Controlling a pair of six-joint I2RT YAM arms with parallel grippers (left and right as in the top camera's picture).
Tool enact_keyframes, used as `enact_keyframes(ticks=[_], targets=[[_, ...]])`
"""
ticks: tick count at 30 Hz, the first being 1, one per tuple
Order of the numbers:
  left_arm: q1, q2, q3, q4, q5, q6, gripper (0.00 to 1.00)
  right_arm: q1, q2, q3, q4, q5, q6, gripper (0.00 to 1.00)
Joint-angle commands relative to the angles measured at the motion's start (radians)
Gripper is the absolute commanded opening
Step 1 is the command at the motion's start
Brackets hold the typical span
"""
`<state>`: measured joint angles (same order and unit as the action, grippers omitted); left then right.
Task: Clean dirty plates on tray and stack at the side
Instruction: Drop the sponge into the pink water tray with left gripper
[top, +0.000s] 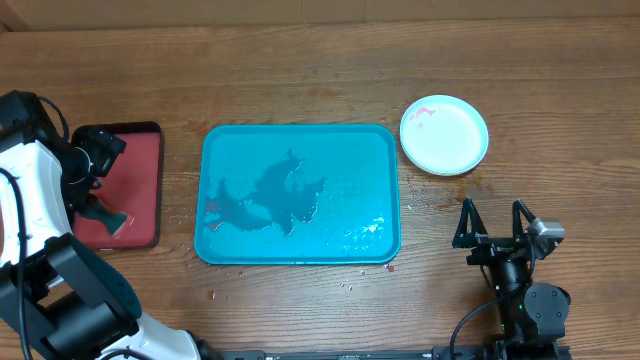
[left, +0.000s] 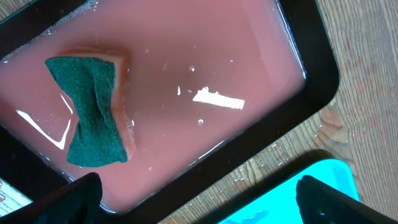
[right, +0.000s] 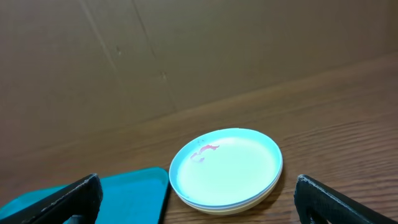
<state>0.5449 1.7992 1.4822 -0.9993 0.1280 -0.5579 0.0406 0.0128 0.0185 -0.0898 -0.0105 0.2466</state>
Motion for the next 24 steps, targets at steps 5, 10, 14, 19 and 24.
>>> enact_keyframes(ticks=[5, 10, 14, 19, 24], targets=[[0.005, -0.016, 0.018, 0.002, 0.003, 0.008, 1.00, -0.003, -0.010, -0.010, 0.006, 0.010, -0.042, 1.00], [0.005, -0.016, 0.018, 0.002, 0.003, 0.008, 0.99, -0.003, -0.010, -0.010, 0.006, 0.010, -0.042, 1.00], [0.005, -0.016, 0.018, 0.002, 0.003, 0.009, 1.00, -0.003, -0.010, -0.010, 0.006, 0.010, -0.042, 1.00], [0.005, -0.014, 0.018, 0.002, 0.003, 0.008, 1.00, -0.003, -0.010, -0.010, 0.006, 0.010, -0.042, 1.00], [0.005, -0.010, 0.018, 0.004, 0.000, 0.008, 1.00, -0.003, -0.010, -0.010, 0.006, 0.010, -0.042, 1.00]])
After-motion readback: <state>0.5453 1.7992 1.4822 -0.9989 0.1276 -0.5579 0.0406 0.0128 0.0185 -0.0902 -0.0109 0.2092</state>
